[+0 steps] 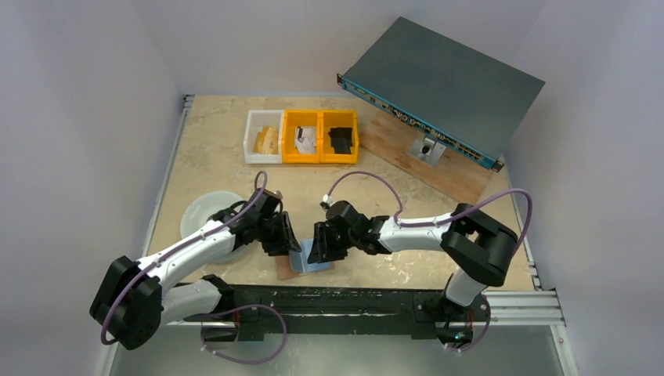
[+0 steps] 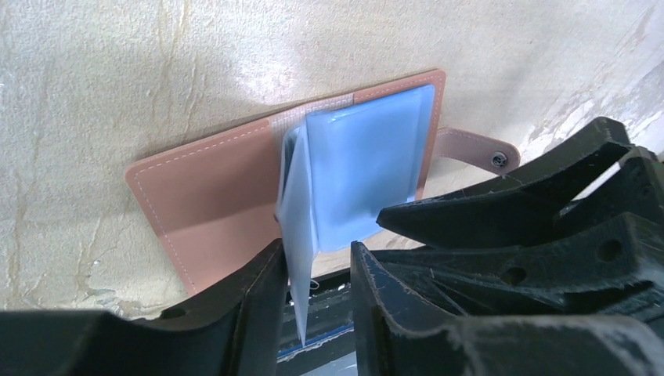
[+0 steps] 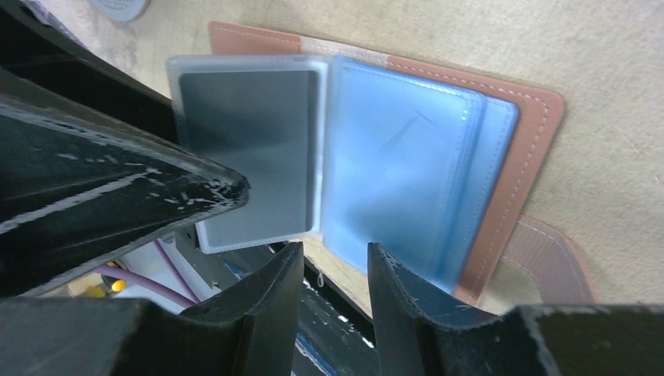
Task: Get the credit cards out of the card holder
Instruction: Remove the credit card from the card holder.
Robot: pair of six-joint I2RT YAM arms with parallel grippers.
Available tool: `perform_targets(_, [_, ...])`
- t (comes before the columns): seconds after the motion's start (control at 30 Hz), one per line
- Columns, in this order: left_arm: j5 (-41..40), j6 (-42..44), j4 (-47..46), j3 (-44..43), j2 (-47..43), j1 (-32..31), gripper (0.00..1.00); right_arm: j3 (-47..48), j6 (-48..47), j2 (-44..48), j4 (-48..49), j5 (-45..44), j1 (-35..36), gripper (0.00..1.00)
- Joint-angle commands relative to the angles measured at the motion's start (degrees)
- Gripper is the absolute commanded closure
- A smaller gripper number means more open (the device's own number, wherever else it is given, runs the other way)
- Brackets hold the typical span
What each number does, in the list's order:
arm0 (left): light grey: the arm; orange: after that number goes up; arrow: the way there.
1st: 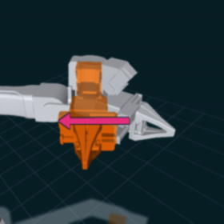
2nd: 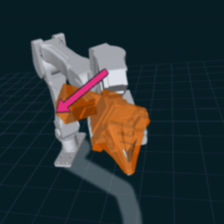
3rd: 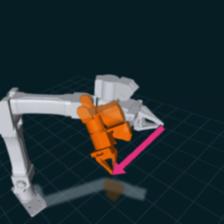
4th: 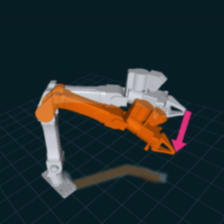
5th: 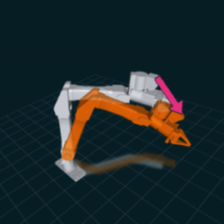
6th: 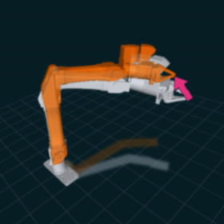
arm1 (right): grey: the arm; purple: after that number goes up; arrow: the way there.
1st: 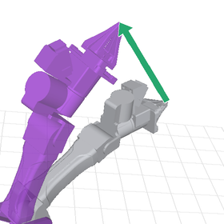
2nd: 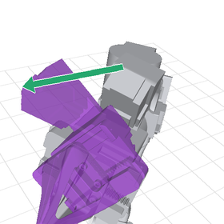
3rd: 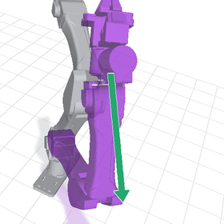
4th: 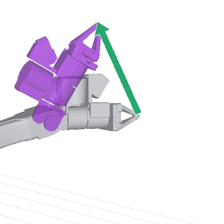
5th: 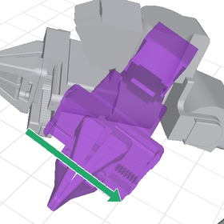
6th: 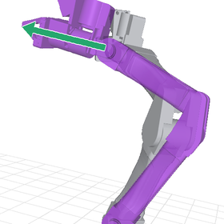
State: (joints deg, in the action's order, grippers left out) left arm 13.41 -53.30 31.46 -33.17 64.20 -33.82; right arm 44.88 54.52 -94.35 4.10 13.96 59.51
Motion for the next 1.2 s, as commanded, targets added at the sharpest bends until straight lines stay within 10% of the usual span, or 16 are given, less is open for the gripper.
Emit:
perform_targets(0.0, [1.2,1.3,0.2,-3.3,0.1,-0.4,0.64,-1.2,-0.3,2.5,0.3,-1.8,-0.2,0.63])
perform_targets(0.63, [5.2,-2.3,-7.2,-5.3,7.3,-3.1,0.58,-6.0,-0.5,9.6,6.1,-5.9,-0.2,0.47])
perform_targets(1.17, [2.5,-1.1,-3.9,-4.2,4.3,-3.2,0.56,-6.7,0.7,5.6,5.8,-6.6,-0.3,0.66])
